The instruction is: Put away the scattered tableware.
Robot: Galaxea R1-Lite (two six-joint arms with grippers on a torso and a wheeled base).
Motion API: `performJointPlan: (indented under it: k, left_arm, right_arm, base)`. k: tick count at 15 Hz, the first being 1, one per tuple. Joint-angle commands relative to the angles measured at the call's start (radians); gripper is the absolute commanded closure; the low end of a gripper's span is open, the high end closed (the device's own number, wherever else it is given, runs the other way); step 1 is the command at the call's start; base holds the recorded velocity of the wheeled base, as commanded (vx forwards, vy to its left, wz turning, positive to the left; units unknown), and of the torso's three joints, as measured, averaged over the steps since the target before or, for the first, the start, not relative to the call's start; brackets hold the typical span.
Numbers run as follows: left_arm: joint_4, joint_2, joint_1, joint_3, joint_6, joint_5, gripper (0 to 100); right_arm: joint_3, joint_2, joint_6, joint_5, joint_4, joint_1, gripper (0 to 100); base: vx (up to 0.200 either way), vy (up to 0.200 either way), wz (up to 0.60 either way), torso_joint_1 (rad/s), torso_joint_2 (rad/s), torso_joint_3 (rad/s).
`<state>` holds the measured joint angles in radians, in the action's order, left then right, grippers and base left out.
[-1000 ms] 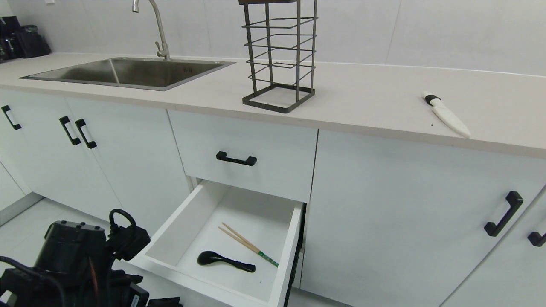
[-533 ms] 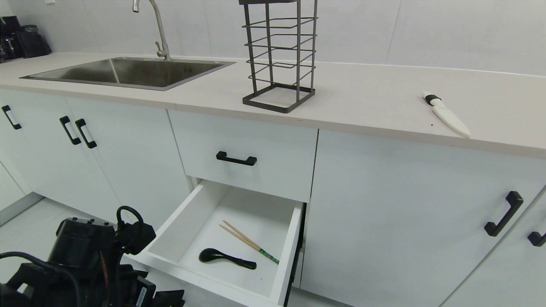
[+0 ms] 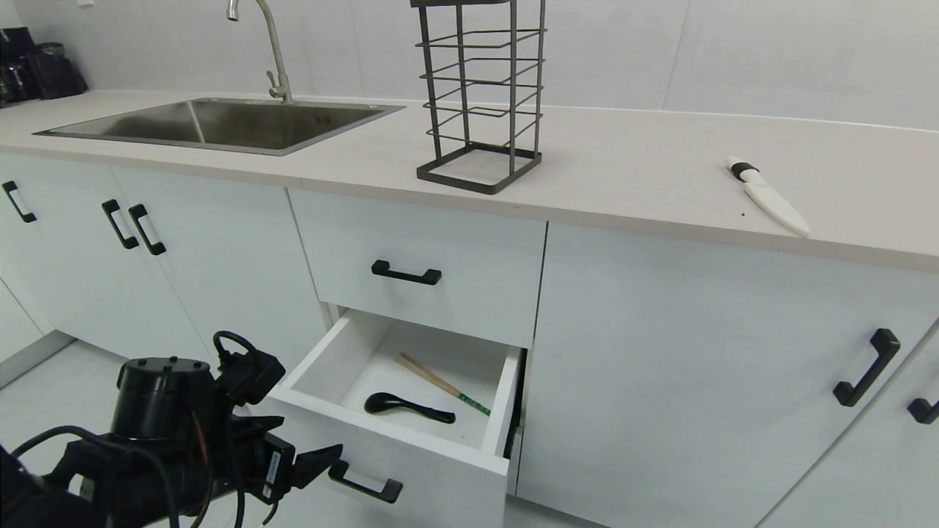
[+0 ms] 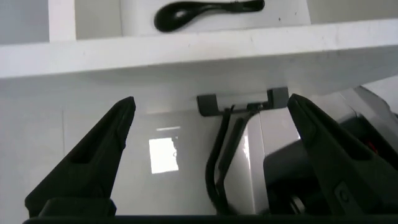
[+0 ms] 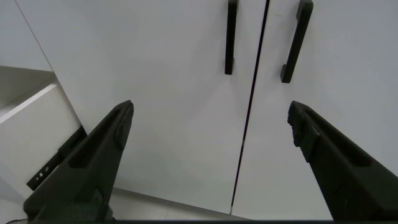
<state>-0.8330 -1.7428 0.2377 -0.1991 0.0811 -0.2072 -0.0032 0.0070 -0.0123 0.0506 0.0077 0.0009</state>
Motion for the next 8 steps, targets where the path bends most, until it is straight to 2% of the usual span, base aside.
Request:
performJointPlan:
  k: [1,3,5,8]
  left_arm:
    - [-0.08,-0.089,0.0,0.0,-0.001,-0.003,0]
    - [-0.19,-0.159,0.0,0.001,-0.004,-0.004,0]
    - [-0.232,-0.198,0.0,-0.016,-0.037,-0.004,0]
    - [-0.267,-0.235,-0.003,-0.062,-0.044,-0.004,0]
  right_arm:
    - [0.0,0.002,0.0,0.0,0.0,0.001,0]
    - [0.0,0.002,0.0,0.0,0.0,0.001,0]
    - [0.0,0.002,0.0,0.0,0.0,0.001,0]
    - [0.0,0.002,0.0,0.0,0.0,0.001,0]
  base:
    - [0.0,0.0,0.0,0.0,0.0,0.0]
    - [0.0,0.0,0.0,0.0,0.0,0.0]
    - [0.0,0.0,0.0,0.0,0.0,0.0]
    - [0.0,0.0,0.0,0.0,0.0,0.0]
